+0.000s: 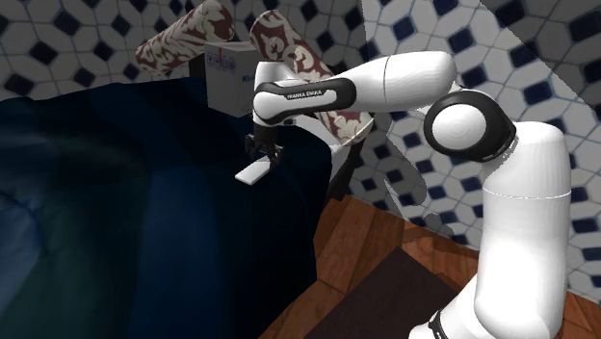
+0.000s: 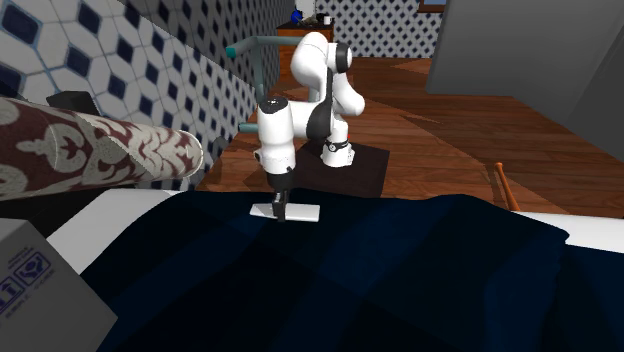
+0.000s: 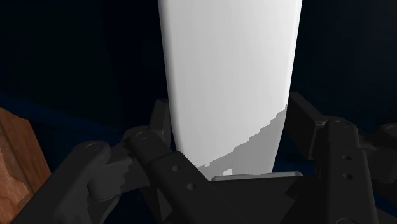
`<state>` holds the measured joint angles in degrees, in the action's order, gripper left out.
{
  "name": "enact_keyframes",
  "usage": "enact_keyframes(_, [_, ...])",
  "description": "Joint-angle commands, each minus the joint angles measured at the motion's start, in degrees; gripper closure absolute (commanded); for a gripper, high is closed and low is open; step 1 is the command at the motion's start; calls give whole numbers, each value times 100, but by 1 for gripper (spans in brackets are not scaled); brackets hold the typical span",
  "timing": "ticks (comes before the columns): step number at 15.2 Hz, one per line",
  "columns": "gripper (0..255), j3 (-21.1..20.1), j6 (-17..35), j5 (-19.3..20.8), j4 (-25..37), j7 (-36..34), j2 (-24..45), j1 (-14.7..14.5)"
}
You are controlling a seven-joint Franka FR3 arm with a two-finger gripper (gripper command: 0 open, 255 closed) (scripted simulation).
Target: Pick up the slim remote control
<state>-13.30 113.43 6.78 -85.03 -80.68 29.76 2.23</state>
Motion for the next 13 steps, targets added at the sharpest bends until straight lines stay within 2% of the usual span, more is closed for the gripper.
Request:
enact_keyframes(1, [255, -5, -129, -11, 99, 12, -32, 1])
enact_keyframes(11, [255, -32, -820, -57, 648, 45, -180, -14])
enact_keyframes(13, [255, -32, -831, -58, 657, 46, -181, -15])
